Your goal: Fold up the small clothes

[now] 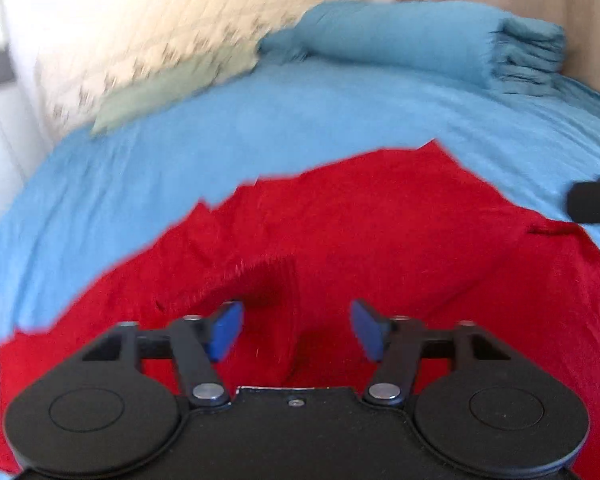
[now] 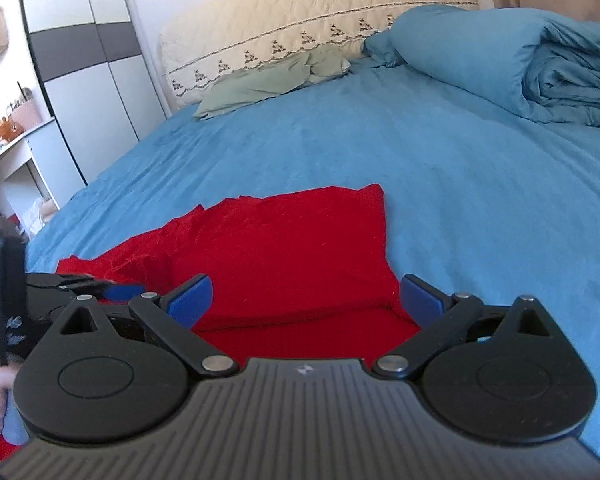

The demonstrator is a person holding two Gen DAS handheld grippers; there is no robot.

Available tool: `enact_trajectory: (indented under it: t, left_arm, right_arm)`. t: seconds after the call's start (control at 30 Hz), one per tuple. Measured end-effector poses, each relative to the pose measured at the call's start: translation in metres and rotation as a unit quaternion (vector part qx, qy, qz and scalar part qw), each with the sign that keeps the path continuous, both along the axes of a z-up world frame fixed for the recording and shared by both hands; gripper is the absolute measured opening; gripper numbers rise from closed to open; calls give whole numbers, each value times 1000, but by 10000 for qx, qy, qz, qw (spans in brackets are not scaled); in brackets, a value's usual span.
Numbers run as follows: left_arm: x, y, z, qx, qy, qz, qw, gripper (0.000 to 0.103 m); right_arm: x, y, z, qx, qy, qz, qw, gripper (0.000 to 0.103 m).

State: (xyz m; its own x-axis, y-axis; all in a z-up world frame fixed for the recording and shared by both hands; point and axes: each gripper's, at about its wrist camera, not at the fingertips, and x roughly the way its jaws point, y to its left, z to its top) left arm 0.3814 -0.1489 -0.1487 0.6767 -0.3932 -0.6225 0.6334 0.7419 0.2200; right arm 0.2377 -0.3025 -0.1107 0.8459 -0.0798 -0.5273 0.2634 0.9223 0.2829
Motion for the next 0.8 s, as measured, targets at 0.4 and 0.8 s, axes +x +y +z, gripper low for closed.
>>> enact_trajectory:
  t: [0.4, 0.8]
  left_arm:
    - [-7, 95, 12, -45, -90, 621, 9980, 99]
    - [35, 201, 6, -461, 64, 2128, 9760, 99]
  right_arm:
    - [38, 28, 0, 308, 16, 1037, 9941, 103]
    - [120, 73, -43, 520, 750, 1110, 9896, 69]
